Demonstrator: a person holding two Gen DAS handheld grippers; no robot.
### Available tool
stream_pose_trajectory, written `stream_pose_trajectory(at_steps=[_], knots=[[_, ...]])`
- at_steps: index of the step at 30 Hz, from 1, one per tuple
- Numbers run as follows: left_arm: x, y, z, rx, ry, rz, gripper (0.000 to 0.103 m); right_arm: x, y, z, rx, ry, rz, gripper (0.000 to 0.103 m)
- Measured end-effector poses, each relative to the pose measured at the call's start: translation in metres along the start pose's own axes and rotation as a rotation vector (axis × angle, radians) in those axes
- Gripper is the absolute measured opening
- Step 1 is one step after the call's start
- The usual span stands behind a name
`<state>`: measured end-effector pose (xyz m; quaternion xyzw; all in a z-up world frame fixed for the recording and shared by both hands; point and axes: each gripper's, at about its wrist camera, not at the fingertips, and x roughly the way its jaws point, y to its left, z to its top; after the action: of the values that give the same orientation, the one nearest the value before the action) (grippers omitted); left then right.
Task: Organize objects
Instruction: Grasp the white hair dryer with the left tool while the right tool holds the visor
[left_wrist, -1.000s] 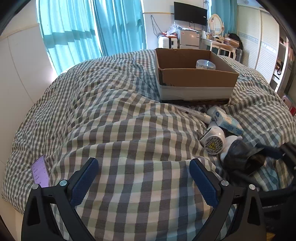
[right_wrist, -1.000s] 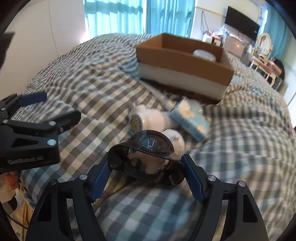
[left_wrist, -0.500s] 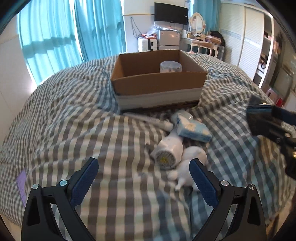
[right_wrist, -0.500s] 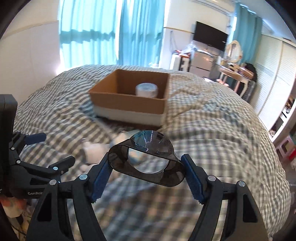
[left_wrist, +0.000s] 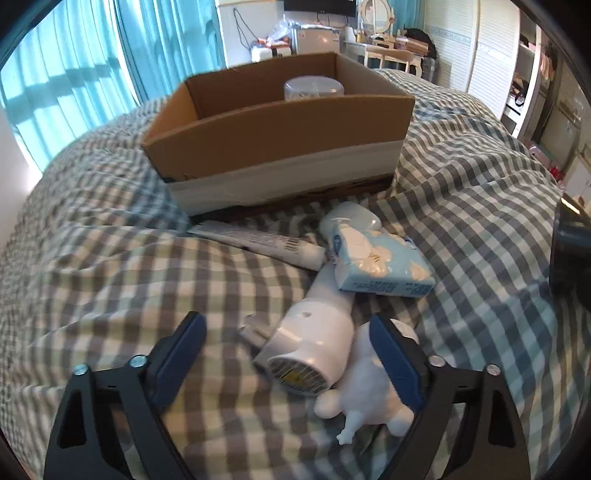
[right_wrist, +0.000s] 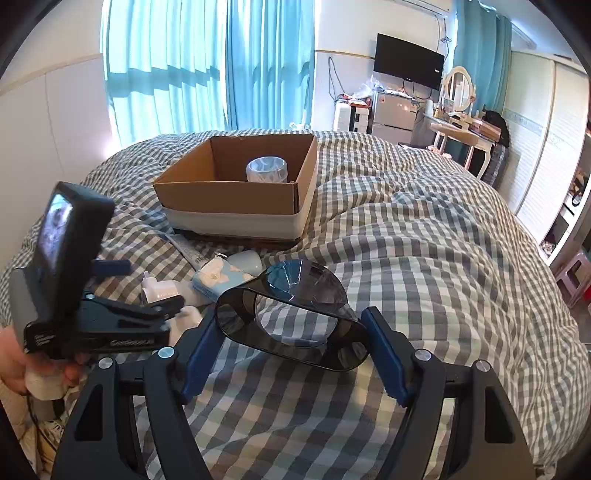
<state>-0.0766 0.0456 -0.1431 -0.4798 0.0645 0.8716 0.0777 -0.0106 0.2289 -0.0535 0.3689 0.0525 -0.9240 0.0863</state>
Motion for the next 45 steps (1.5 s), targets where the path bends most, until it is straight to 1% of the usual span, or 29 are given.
stream_pose_trajectory(at_steps=[2, 3, 4, 5, 7, 8, 9, 10, 11, 14, 16, 20, 25, 31, 33, 39, 41, 45], knots=[[0.008, -0.002, 0.004, -0.009, 0.018, -0.012, 0.085, 0.001, -0.001, -0.001, 0.006, 0.003, 0.005, 0.074], [0.012, -0.003, 0.005, -0.012, 0.029, -0.024, 0.085, 0.001, -0.001, -0.001, 0.007, 0.003, 0.006, 0.074], [0.017, -0.003, 0.007, -0.026, 0.046, -0.054, 0.085, 0.001, -0.002, -0.002, 0.008, 0.003, 0.007, 0.074], [0.02, -0.003, 0.008, -0.04, 0.055, -0.063, 0.085, 0.002, -0.001, -0.002, 0.008, 0.004, 0.009, 0.074], [0.022, -0.005, 0.008, -0.052, 0.063, -0.056, 0.085, 0.003, -0.001, -0.002, 0.011, 0.007, 0.013, 0.074], [0.021, -0.006, 0.007, -0.048, 0.06, -0.05, 0.082, 0.003, 0.0, -0.003, 0.011, 0.009, 0.015, 0.074], [0.018, -0.007, 0.006, -0.044, 0.052, -0.051, 0.073, 0.004, 0.001, -0.003, 0.009, 0.01, 0.015, 0.074], [0.013, -0.007, 0.003, -0.043, 0.047, -0.053, 0.067, 0.003, 0.002, -0.003, 0.003, 0.01, 0.014, 0.074], [0.01, -0.006, 0.001, -0.044, 0.047, -0.055, 0.066, 0.003, 0.003, -0.003, 0.0, 0.009, 0.013, 0.074], [-0.003, -0.003, -0.008, -0.056, 0.03, -0.071, 0.065, 0.002, 0.005, -0.002, -0.004, 0.008, 0.011, 0.074], [-0.011, -0.001, -0.013, -0.063, 0.03, -0.066, 0.065, 0.002, 0.007, -0.002, -0.008, 0.008, 0.01, 0.074], [-0.033, 0.001, -0.019, -0.052, -0.019, -0.037, 0.065, 0.0, 0.011, 0.0, -0.019, 0.005, 0.007, 0.074], [-0.063, 0.01, -0.02, -0.036, -0.097, 0.025, 0.065, -0.005, 0.02, 0.002, -0.039, -0.008, 0.007, 0.074], [-0.09, 0.023, -0.01, -0.056, -0.163, 0.038, 0.065, -0.013, 0.032, 0.01, -0.066, -0.03, 0.011, 0.074], [-0.101, 0.024, -0.005, -0.05, -0.199, 0.048, 0.065, -0.017, 0.034, 0.013, -0.072, -0.04, 0.015, 0.074], [-0.128, 0.032, 0.015, -0.05, -0.261, 0.026, 0.065, -0.03, 0.043, 0.032, -0.095, -0.083, 0.031, 0.074], [-0.137, 0.039, 0.026, -0.056, -0.278, 0.01, 0.065, -0.034, 0.046, 0.043, -0.109, -0.105, 0.034, 0.074], [-0.15, 0.052, 0.056, -0.07, -0.315, -0.005, 0.065, -0.037, 0.045, 0.072, -0.107, -0.137, 0.077, 0.074]])
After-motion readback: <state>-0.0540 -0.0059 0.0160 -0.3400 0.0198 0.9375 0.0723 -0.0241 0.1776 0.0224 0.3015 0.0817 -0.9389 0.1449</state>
